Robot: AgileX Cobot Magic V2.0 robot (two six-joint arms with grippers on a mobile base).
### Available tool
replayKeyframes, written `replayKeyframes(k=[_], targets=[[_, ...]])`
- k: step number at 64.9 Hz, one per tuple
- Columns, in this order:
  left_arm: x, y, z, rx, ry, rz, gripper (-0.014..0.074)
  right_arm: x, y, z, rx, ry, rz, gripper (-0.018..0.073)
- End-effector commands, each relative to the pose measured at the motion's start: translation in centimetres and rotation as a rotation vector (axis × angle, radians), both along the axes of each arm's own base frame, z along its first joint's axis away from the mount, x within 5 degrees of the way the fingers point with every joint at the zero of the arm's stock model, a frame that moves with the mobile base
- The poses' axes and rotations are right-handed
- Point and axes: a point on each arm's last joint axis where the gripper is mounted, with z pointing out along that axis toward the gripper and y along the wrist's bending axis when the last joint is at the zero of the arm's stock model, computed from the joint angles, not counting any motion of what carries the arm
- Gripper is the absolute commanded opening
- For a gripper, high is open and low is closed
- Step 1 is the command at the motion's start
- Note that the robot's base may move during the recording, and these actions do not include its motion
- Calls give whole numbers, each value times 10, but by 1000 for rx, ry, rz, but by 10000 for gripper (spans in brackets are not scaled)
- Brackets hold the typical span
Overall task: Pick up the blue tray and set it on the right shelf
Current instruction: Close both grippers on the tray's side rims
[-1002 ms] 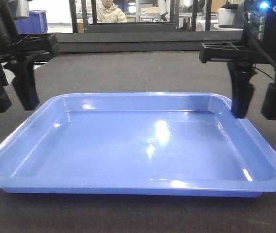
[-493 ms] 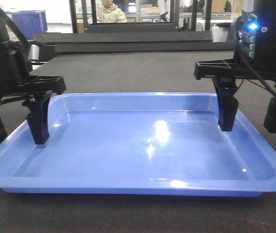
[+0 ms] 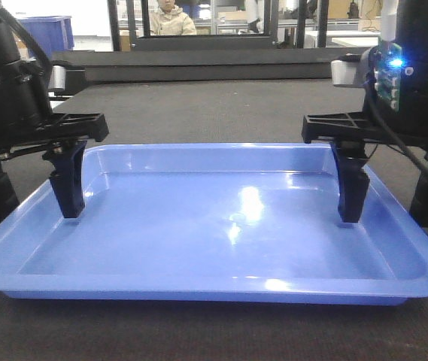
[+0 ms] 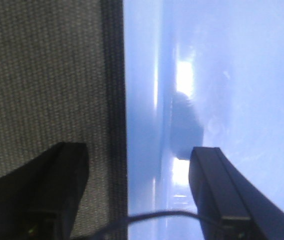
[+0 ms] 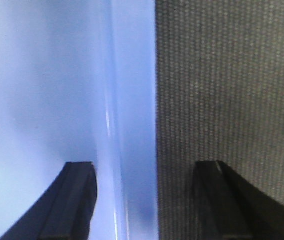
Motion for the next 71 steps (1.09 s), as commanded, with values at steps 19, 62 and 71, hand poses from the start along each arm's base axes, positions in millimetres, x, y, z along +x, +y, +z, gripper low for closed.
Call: replayKeyframes(k=[19,62,71], targets=[[2,0,23,-46,-70,11,345,1,1,12,21,-60,-1,517],[1,0,22,-43,-62,9,64,1,1,11,17,-49,0,160],[1,0,22,-43,-62,9,1,1,1,11,17,-49,0,160]])
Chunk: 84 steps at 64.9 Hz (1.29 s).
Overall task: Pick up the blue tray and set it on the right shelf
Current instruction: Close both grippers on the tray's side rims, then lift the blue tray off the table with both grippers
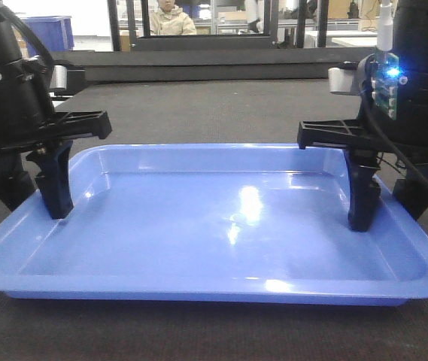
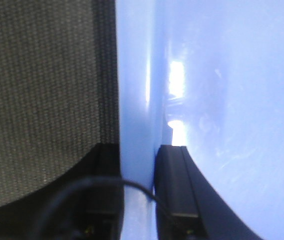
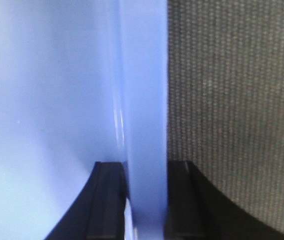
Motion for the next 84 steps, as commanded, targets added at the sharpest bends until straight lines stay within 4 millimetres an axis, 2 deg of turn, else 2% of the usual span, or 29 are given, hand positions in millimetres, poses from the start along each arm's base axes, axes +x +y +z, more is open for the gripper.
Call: replayKeyframes(k=[1,30,36,44,51,61,72,84], targets=[[1,1,22,-24,-69,0,-3,1,-1,19,5,-64,15,160],[1,1,24,-25,-63,-1,-20,3,0,22,10,-81,19,160],[2,1,35,-24,-48,-1,-20,6,1,38,8,-97,27,160],[-1,4,69,-35,-91,80,-20,8,1,71,19,-158,32,160],[-17,6,93,-42,-155,121,-20,0,1,92,32,-215,42,160],[-53,9,120,-5,-195,150,-20,-21,11,109,50,-231,56,147],[-86,10,125,-14,-214,181,-20,-46,22,119,18,-272,68,147],[-114,11,113,-15,-197,165,-20,-69,24,114,12,-243,116,147]])
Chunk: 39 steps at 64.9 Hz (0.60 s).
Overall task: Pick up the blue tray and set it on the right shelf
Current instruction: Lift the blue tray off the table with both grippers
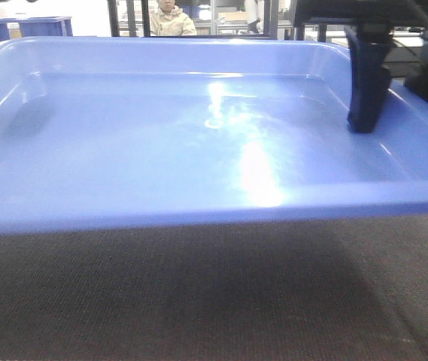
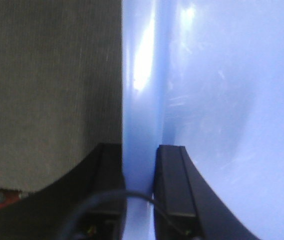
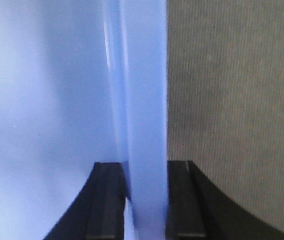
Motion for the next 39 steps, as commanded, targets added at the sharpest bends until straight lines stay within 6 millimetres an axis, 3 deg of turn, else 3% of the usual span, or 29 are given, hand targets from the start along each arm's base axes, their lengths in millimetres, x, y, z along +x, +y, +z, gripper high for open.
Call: replayKeyframes(k=[1,19,39], targets=[[-15,-2,8,-53,-42,-3,-20,-13,-3,14,35,-60,6,147],[-25,-4,-1,-46,-17,-16,-20,-42,-14,4,60,-46,-22,147],[-25,-4,0,-45,-20,-22,-20,-45,-17,8,73,-63,-22,147]])
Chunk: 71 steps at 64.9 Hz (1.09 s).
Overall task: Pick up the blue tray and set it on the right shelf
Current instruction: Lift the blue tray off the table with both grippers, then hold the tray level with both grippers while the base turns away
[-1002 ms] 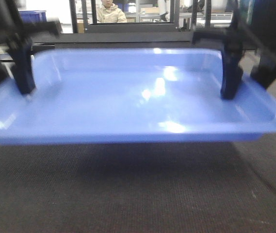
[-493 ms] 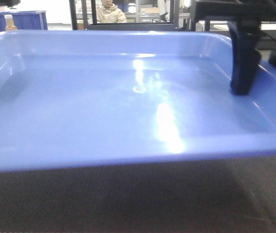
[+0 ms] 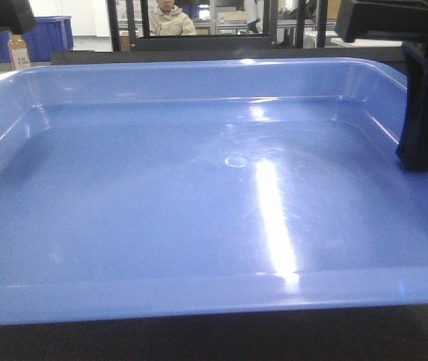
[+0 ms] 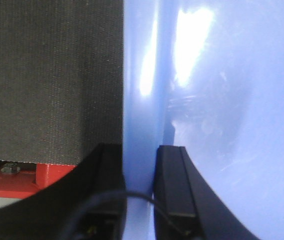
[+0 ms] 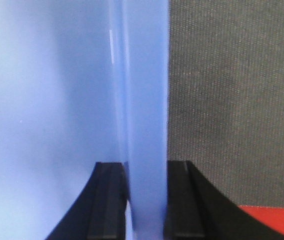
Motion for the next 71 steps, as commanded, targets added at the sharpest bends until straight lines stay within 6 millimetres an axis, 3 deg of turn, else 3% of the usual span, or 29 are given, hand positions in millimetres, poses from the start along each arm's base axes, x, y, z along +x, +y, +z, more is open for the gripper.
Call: replayKeyframes(k=[1,71], targets=[[-2,1,14,-31,-61,2,-20,-1,-1,16,45,-76,-4,147],[-2,1,14,-31,-61,2,-20,-1,-1,16,44,-75,-4,147]])
